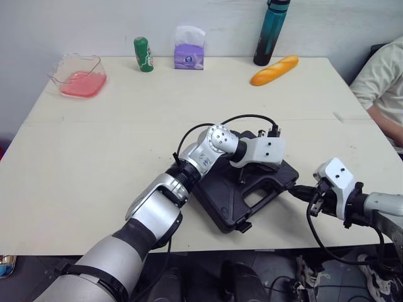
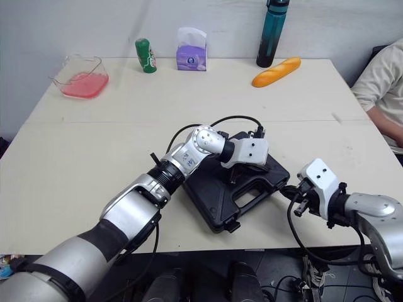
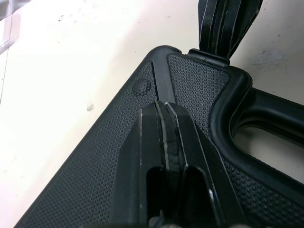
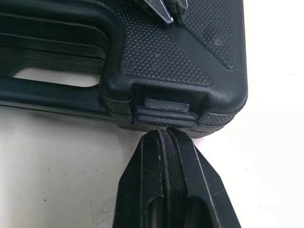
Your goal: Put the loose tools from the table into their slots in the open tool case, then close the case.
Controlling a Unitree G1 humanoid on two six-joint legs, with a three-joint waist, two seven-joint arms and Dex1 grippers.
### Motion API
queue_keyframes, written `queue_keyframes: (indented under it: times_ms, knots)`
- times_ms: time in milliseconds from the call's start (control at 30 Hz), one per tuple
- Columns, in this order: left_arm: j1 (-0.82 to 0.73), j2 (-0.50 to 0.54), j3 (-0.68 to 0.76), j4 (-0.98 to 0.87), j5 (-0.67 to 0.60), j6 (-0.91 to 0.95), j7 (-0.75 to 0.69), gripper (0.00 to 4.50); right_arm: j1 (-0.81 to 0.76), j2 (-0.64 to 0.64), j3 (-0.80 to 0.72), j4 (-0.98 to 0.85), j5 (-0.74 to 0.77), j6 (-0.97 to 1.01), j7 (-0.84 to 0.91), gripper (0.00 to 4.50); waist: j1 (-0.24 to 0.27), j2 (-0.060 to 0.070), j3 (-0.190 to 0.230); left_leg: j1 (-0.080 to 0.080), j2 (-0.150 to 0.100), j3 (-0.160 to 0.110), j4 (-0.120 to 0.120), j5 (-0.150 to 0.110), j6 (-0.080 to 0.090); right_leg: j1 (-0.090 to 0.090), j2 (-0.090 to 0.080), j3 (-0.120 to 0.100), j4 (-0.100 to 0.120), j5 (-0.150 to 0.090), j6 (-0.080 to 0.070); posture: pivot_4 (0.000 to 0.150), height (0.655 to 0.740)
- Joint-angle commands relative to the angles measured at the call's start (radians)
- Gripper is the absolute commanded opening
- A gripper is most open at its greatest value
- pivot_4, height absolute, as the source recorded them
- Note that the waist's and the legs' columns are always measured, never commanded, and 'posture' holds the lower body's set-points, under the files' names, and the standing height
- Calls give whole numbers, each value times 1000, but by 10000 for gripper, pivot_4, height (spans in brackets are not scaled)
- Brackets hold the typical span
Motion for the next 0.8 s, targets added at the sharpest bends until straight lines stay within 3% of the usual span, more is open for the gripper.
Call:
queue_keyframes:
  times_ms: [33, 800]
  knots:
    - [69, -22, -94, 74, 91, 17, -33, 0, -81, 11, -43, -45, 58, 0, -8, 456, -1, 0, 0, 0, 0, 0, 0, 0, 0, 0, 0, 0, 0, 0, 0, 1500, 7314]
    - [83, -34, -99, 74, 111, 5, -26, 0, -176, 30, -58, -91, 109, 96, -28, 456, -1, 1, -1, 0, 0, 0, -1, 0, 0, 0, 0, 1, 0, 0, 0, 1500, 7314]
